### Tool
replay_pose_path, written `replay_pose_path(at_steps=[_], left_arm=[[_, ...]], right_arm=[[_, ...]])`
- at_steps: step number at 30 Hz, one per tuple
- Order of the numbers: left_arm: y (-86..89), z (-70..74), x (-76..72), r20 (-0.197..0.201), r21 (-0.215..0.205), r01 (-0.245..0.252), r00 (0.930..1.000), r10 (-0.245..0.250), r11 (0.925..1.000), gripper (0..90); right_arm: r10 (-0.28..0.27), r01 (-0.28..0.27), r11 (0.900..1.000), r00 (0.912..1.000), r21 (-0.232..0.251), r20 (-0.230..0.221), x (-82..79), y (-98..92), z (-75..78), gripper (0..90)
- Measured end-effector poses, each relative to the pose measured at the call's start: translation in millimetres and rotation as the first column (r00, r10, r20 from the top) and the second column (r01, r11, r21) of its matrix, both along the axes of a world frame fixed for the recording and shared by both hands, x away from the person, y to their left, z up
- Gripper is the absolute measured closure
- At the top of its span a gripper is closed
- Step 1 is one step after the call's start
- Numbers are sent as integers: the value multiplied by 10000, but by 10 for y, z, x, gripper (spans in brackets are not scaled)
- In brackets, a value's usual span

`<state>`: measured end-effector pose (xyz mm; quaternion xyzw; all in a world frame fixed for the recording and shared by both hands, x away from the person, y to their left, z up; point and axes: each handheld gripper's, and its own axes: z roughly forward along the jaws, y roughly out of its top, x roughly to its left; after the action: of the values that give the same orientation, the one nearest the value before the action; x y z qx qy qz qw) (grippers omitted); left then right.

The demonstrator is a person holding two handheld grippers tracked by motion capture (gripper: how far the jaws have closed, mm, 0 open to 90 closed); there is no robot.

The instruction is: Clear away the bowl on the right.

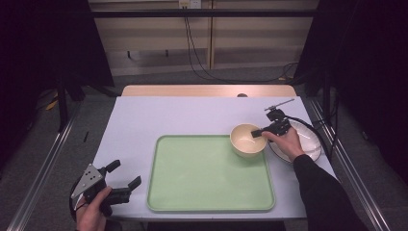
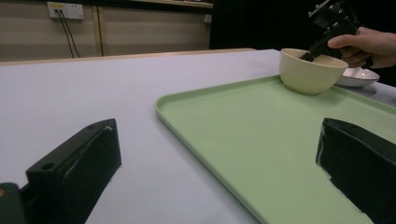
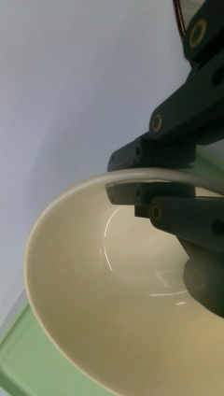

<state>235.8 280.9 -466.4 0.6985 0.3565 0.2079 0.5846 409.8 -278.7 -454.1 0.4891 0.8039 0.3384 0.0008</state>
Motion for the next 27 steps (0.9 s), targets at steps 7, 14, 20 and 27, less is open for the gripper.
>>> replay_pose_path(at_steps=[7,14,20,27], left_arm=[[0,0,-1,4,-25,-28,10000,28,10000,0],[-1,0,0,3,-25,-36,10000,36,10000,0],[2,0,-2,27,3,-45,10000,45,10000,0],[-2,3,-2,19,8,-10,10000,10,10000,0]], right_arm=[[-68,68,10000,9999,-57,107,-23,14,-1,841],[157,-148,9998,9980,-149,610,-39,22,-20,838],[288,-272,9994,9954,-197,913,-47,22,-33,829],[112,-91,9997,9952,-217,977,-57,7,-54,698]])
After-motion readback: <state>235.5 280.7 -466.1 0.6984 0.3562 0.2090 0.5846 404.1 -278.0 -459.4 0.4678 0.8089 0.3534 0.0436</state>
